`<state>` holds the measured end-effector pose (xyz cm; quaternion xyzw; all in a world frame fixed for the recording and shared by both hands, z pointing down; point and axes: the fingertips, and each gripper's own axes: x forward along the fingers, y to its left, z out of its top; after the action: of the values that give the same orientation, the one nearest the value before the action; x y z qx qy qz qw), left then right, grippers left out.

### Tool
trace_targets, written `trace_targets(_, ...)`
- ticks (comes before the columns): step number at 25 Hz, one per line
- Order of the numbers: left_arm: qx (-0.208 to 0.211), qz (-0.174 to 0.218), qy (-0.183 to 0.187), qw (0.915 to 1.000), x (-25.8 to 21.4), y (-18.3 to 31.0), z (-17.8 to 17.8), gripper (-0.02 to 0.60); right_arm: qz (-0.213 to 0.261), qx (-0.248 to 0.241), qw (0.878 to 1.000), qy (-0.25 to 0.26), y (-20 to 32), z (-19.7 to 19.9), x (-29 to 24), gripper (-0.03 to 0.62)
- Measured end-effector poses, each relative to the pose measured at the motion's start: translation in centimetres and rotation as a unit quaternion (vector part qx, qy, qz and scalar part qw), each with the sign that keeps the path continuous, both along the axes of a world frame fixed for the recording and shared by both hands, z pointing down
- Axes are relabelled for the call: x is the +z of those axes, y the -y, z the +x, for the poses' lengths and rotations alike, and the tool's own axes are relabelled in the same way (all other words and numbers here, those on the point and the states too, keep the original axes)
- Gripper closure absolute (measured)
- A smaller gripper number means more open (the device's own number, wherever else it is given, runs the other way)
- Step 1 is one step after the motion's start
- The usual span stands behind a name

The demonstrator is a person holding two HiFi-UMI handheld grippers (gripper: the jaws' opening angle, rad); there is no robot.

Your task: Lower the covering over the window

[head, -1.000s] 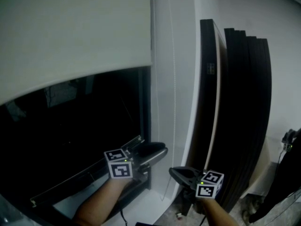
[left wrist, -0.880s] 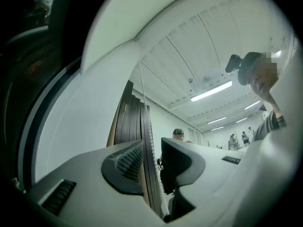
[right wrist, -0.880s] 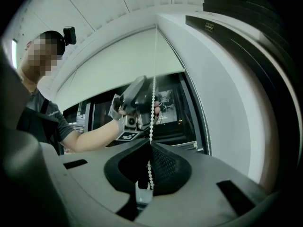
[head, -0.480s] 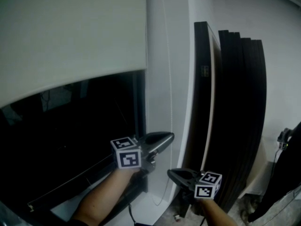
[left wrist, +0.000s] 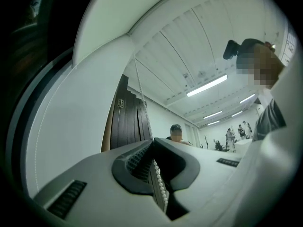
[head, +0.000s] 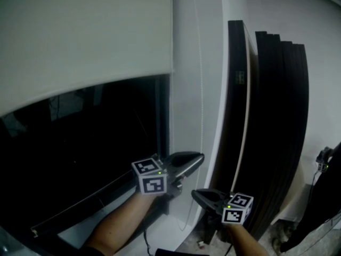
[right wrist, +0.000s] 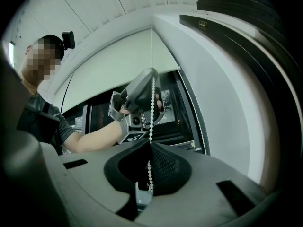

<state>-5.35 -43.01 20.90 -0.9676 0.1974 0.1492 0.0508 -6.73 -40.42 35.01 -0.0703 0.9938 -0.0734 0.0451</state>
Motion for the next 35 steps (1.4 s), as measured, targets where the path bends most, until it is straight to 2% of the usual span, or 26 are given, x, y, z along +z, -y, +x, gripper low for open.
trace_targets(8, -0.012, -0.008, 0.012, 0.9998, 3.3, 0.6, 0.1, 0.569, -0.004, 0.001, 1.000, -0.009, 0.3, 0.0, 0.6, 0.609)
trace_targets(16, -0.006, -0.015, 0.031, 0.9994, 5.7, 0.9, 0.6, 0.569, -0.013, 0.007, 1.000, -0.020, 0.7, 0.0, 2.3, 0.609)
trace_targets(19, -0.021, -0.016, 0.060, 0.9978, 7.8, 1.2, 0.7, 0.569, -0.024, 0.010, 0.999, -0.040, 1.1, 0.1, 4.3, 0.609)
trace_targets(29, -0.020, -0.068, 0.062, 0.9956, 15.2, 0.2, 0.3, 0.569, -0.086, 0.006, 0.993, -0.077, 0.3, -0.1, 11.7, 0.609)
trace_targets(33, -0.028, -0.082, 0.088, 0.9923, 18.2, -0.8, 0.7, 0.569, -0.096, 0.000, 0.989, -0.111, -0.7, -0.1, 15.0, 0.609)
trace_targets(35, -0.024, -0.099, 0.090, 0.9907, 19.8, -1.3, 0.8, 0.569, -0.102, -0.003, 0.987, -0.125, -1.2, 0.0, 16.8, 0.609)
